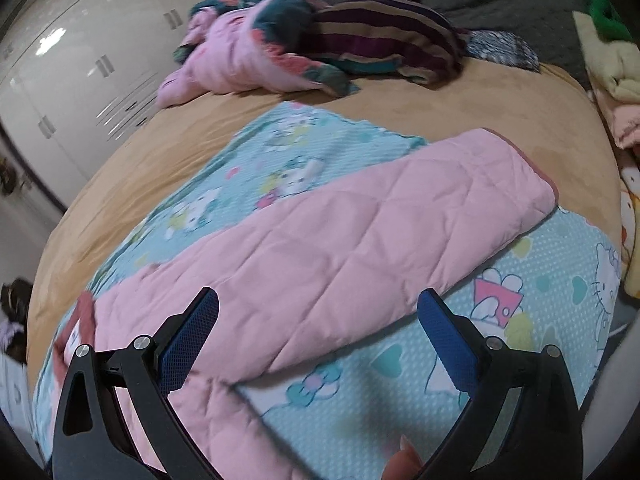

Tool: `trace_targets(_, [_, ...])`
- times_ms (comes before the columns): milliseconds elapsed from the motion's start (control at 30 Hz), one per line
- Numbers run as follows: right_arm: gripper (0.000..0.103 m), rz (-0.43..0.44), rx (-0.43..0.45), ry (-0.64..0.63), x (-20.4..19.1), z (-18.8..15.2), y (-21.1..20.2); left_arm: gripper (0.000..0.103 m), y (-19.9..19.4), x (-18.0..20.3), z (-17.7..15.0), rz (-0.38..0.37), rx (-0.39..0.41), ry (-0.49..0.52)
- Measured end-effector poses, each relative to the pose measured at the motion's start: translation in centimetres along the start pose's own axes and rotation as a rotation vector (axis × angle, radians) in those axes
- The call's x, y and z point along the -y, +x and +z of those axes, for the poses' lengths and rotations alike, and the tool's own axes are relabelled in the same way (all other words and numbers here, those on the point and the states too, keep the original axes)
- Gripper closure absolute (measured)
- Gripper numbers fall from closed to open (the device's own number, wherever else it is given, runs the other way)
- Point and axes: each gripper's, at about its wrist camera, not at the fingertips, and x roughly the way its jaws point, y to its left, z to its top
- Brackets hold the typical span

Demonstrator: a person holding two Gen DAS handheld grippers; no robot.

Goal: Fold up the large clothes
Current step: 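Reach the right tool to the jacket sleeve cuff and close on it, then lift the sleeve with the right tool, fold it across the jacket body, release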

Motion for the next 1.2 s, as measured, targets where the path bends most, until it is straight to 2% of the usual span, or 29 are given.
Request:
trace_targets(300, [0.004, -0.085, -0.018, 0.206, 5.8, 1.0, 4.1, 0.009, 3.3, 1.7, 1.6, 0.002, -0.010, 0.016])
trace_targets(500, [0.004, -0.083, -0.077, 0.360, 10.4, 1.2, 6.7, 0.009, 4.5, 1.6, 1.8, 0.010, -0.035, 0.010])
trace_targets(600, [0.004, -0.029, -0.071, 0.437, 12.6, 1.7, 8.2, 0.009, 4.7, 1.3, 1.6, 0.012, -0.039, 0.000])
trace_targets(833, [0.005, 0.076, 0.035, 0.515, 15.3, 3.4, 9.5, 0.009, 3.6, 0.0, 1.2, 0.013, -0.050, -0.014])
trace_targets(900, [0.017, 0.081, 0.041, 0.532, 15.6, 3.8, 9.7, 0.009, 2.7, -0.2, 1.5, 0.020, -0.037, -0.008])
trace_targets(1000, [0.036, 0.147, 0.052, 0.548, 15.7, 4.1, 9.5, 0.009, 1.7, -0.7, 1.9, 0.030, -0.013, -0.011])
trace_targets(1067, [0.063, 0.164, 0.048, 0.518, 15.4, 4.5, 9.6, 0.009, 1.1, -1.3, 2.2, 0.038, -0.001, -0.022])
trace_targets(1100, [0.071, 0.181, 0.056, 0.491, 15.0, 4.9, 9.4, 0.009, 0.8, -1.7, 2.3, 0.049, -0.003, -0.031])
trace_targets(1200, [0.079, 0.243, 0.095, 0.413, 13.5, 6.1, 7.7, 0.009, -0.1, -2.2, 2.9, 0.051, 0.007, -0.027])
